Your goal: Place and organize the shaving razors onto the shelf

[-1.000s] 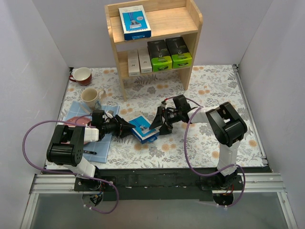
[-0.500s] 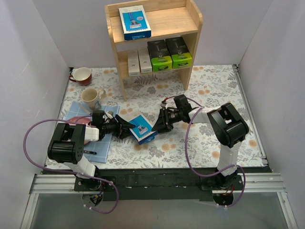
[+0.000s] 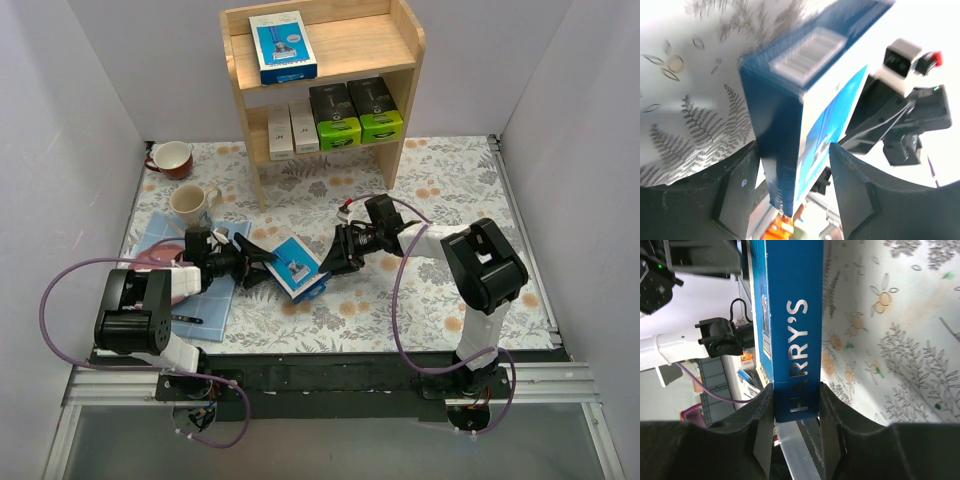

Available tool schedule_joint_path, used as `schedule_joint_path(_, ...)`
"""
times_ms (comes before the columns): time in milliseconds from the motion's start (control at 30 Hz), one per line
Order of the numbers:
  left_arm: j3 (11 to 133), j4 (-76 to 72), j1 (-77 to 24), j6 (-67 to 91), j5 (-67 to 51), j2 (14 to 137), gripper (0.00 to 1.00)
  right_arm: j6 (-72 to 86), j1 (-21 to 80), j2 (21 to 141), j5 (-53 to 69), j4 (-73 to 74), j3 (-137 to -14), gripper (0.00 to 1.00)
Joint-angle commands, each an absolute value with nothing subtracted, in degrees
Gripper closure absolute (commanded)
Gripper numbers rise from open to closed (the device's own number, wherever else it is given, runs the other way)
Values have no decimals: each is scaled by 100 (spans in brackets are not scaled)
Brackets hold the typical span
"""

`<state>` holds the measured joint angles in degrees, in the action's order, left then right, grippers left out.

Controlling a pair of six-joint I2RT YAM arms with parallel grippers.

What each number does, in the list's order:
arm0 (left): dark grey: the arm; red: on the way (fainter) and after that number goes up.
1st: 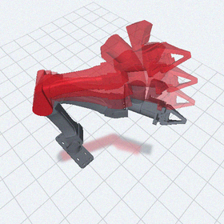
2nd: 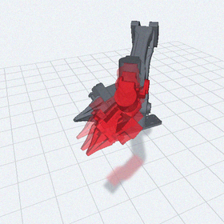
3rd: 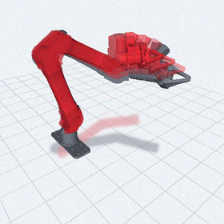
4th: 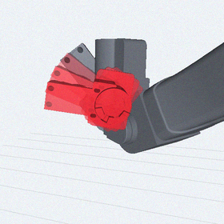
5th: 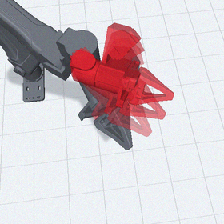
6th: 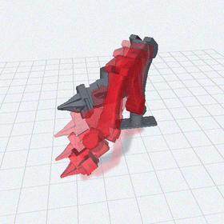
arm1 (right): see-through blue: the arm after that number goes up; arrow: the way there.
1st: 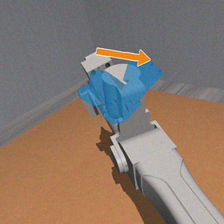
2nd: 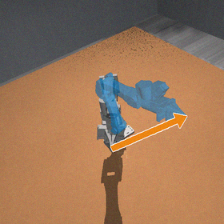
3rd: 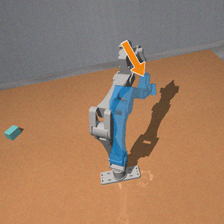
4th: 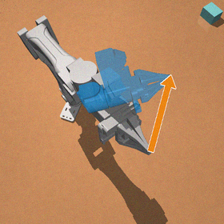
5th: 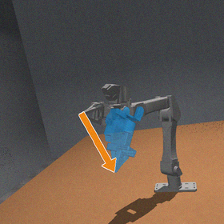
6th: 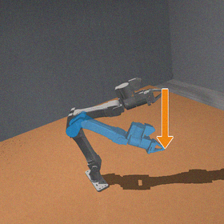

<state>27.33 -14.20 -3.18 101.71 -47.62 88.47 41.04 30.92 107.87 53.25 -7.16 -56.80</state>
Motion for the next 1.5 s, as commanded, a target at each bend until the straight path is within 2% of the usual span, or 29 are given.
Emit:
schedule_joint_path(0,3014,-827,279,9756,-4869,8149,43,3753,3059,10056,5528,-651,-5854,91)
schedule_joint_path(33,3049,-687,525,9712,-4913,8095,43,3709,3032,9985,5528,-624,-5845,97)
schedule_joint_path(67,3076,-633,640,9634,-5009,8034,43,3613,3006,9906,5528,-581,-5845,99)
schedule_joint_path(300,3471,-230,1292,9255,-5168,7892,43,3103,2593,9221,6116,-97,-6301,99)
schedule_joint_path(667,4420,-35,1310,8939,-5063,8068,38,2540,1442,8535,5880,465,-8154,99)
schedule_joint_path(900,4535,245,1318,8658,-5010,8086,37,3146,765,8824,5836,159,-9199,99)
schedule_joint_path(1467,3894,263,1310,8473,-4975,7533,37,4139,650,10124,4939,-623,-11100,99)
